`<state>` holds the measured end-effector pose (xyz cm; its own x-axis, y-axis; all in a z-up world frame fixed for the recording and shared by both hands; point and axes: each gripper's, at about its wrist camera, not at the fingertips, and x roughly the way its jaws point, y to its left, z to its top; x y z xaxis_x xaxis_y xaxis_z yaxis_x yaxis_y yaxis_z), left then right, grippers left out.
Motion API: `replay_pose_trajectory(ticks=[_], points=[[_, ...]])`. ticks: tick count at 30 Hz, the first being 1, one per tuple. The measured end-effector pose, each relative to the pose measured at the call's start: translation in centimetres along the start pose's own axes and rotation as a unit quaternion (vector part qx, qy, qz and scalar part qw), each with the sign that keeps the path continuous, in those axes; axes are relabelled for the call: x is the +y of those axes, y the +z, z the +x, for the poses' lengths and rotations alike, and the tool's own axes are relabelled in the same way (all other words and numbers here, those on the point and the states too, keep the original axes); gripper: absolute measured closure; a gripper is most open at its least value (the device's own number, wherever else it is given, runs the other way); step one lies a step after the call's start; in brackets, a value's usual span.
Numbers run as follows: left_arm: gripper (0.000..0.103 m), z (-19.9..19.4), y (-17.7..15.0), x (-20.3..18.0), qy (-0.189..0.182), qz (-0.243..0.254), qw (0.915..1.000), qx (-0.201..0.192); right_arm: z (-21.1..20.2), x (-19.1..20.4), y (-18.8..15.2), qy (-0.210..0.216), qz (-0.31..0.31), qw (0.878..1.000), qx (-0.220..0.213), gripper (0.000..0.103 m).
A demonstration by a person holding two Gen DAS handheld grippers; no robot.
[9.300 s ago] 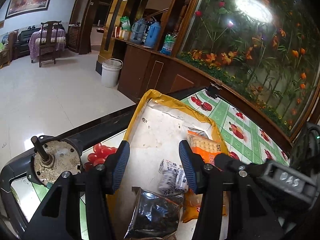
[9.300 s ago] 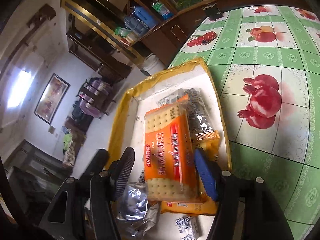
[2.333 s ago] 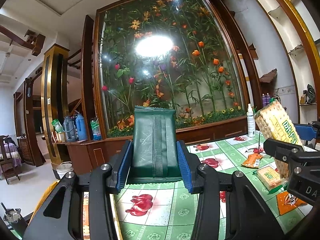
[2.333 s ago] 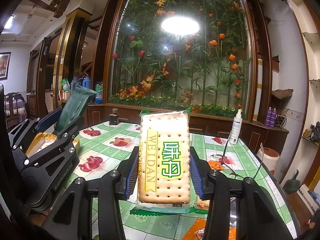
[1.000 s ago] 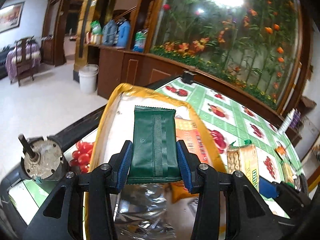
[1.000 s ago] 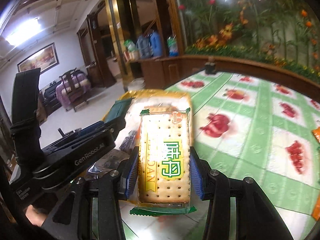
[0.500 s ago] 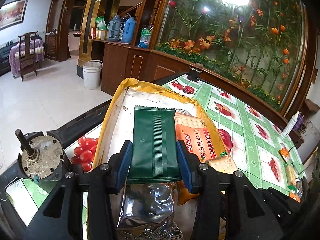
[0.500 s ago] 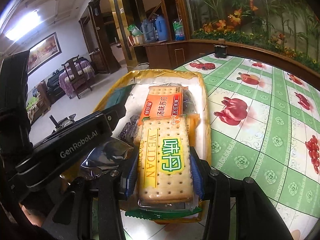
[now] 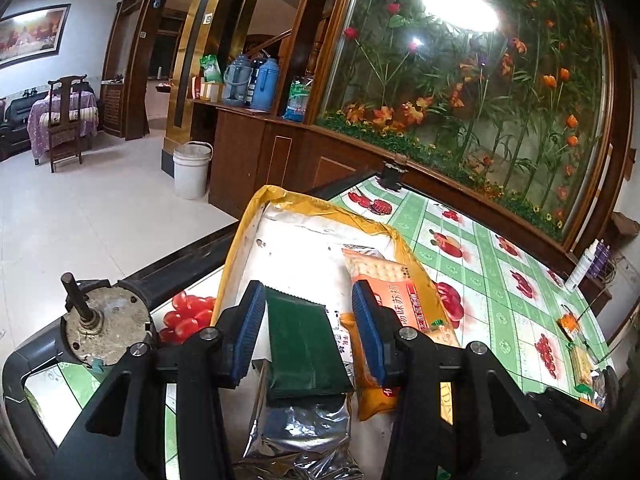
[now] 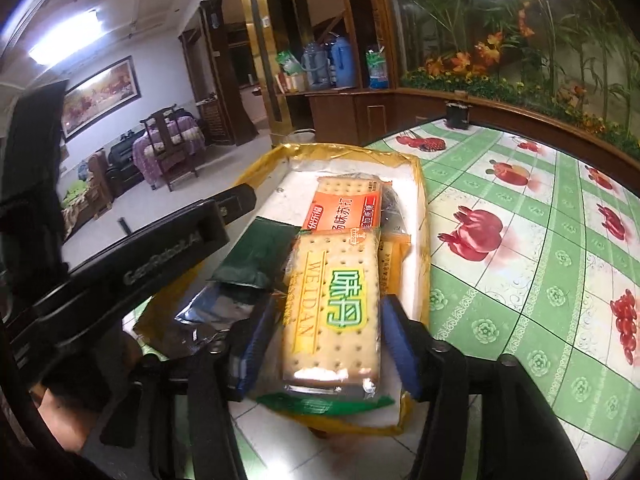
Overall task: Organize snacks
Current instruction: 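Open both grippers to drop the green packet and WEIDAN pack into the tray, then move both grippers back toward the snacks on the table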
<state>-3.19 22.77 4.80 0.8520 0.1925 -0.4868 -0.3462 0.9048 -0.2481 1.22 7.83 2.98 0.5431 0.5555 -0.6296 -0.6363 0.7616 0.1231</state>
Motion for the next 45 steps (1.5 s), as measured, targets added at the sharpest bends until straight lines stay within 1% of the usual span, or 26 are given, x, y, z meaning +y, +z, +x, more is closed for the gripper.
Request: replay_pose_trajectory(ticks=[3, 4, 5, 8, 11, 12, 14, 17, 19, 20, 21, 22, 23, 27, 29, 33, 35, 37, 39, 41, 42, 43, 44, 45], points=[[0.059, -0.1, 0.1, 0.2, 0.000, -0.003, 1.0000, -0.003, 0.0, -0.5, -0.2, -0.008, 0.006, 1.000, 0.013, 0.044], [0.059, -0.1, 0.1, 0.3, 0.001, -0.004, 1.0000, -0.004, 0.2, -0.8, -0.3, -0.004, 0.016, 1.000, 0.024, 0.048], [0.059, -0.2, 0.0, 0.3, 0.001, -0.004, 1.0000, -0.006, 0.5, -1.1, -0.3, 0.004, 0.030, 0.999, 0.035, 0.057], [0.059, -0.3, 0.1, 0.4, 0.003, -0.002, 0.9999, -0.010, 1.3, -2.0, -0.2, 0.017, 0.062, 0.997, 0.049, 0.057], [0.059, -0.3, 0.0, 0.0, 0.004, 0.002, 0.9999, -0.011, 2.1, -1.9, 0.3, 0.042, 0.074, 0.996, 0.040, 0.057], [0.059, -0.3, 0.0, 0.0, 0.005, 0.004, 0.9999, -0.011, 2.6, -1.6, 0.5, 0.053, 0.069, 0.995, 0.037, 0.057], [0.059, -0.3, 0.0, -0.1, 0.007, 0.007, 0.9999, -0.014, 3.0, -0.9, 0.5, 0.044, 0.046, 0.997, 0.039, 0.057], [0.059, -0.3, -0.1, -0.1, 0.008, 0.008, 0.9999, -0.013, 2.3, -0.8, 0.4, 0.048, 0.040, 0.998, 0.031, 0.054], [0.059, -0.4, -0.1, -0.2, 0.009, 0.010, 0.9998, -0.012, 1.6, -1.2, 0.5, 0.052, 0.050, 0.997, 0.021, 0.054], [0.059, -0.4, -0.1, -0.3, 0.009, 0.011, 0.9998, -0.012, 1.3, -1.5, 0.6, 0.056, 0.053, 0.997, 0.017, 0.051], [0.058, -0.5, -0.1, -0.3, 0.010, 0.013, 0.9998, -0.012, 1.1, -1.7, 0.6, 0.056, 0.057, 0.997, 0.014, 0.049], [0.052, -0.5, -0.1, -0.4, 0.011, 0.015, 0.9998, -0.012, 0.7, -2.0, 0.6, 0.052, 0.063, 0.997, 0.010, 0.048], [0.050, -0.6, -0.1, -0.5, 0.011, 0.017, 0.9997, -0.014, 0.5, -2.3, 0.6, 0.050, 0.069, 0.996, 0.009, 0.048], [0.050, -1.4, -0.1, -0.9, 0.009, 0.030, 0.9990, -0.032, -1.3, -4.1, 0.8, 0.034, 0.095, 0.995, -0.007, 0.048], [0.050, -1.6, -0.2, -1.3, 0.006, 0.040, 0.9984, -0.039, -2.6, -5.7, 1.0, 0.025, 0.114, 0.993, -0.018, 0.048], [0.050, -2.2, -0.1, -1.8, -0.005, 0.051, 0.9972, -0.054, -5.6, -10.3, 0.6, -0.015, 0.156, 0.987, -0.037, 0.048], [0.050, -2.6, -0.2, -1.8, -0.015, 0.053, 0.9965, -0.062, -7.6, -13.6, -0.2, -0.041, 0.188, 0.980, -0.047, 0.048], [0.050, -2.9, -0.2, -2.0, -0.020, 0.056, 0.9957, -0.070, -9.4, -16.6, -1.0, -0.072, 0.212, 0.973, -0.056, 0.048], [0.050, -3.3, -0.2, -2.3, -0.025, 0.061, 0.9947, -0.078, -11.4, -19.7, -2.0, -0.130, 0.232, 0.962, -0.063, 0.048], [0.050, -3.7, -0.3, -2.6, -0.033, 0.058, 0.9948, -0.077, -13.5, -22.9, -2.9, -0.214, 0.252, 0.942, -0.062, 0.047], [0.047, -3.8, -0.5, -2.7, -0.044, 0.053, 0.9950, -0.072, -14.5, -24.7, -3.5, -0.257, 0.263, 0.928, -0.056, 0.047], [0.045, -3.8, -0.6, -2.9, -0.052, 0.051, 0.9952, -0.066, -15.1, -25.9, -3.9, -0.284, 0.267, 0.920, -0.046, 0.046], [0.045, -3.8, -0.7, -3.1, -0.058, 0.051, 0.9952, -0.060, -15.4, -27.3, -4.4, -0.312, 0.270, 0.910, -0.032, 0.046], [0.045, -3.7, -0.9, -3.5, -0.069, 0.053, 0.9948, -0.053, -15.7, -28.8, -5.0, -0.338, 0.281, 0.898, -0.018, 0.046]])
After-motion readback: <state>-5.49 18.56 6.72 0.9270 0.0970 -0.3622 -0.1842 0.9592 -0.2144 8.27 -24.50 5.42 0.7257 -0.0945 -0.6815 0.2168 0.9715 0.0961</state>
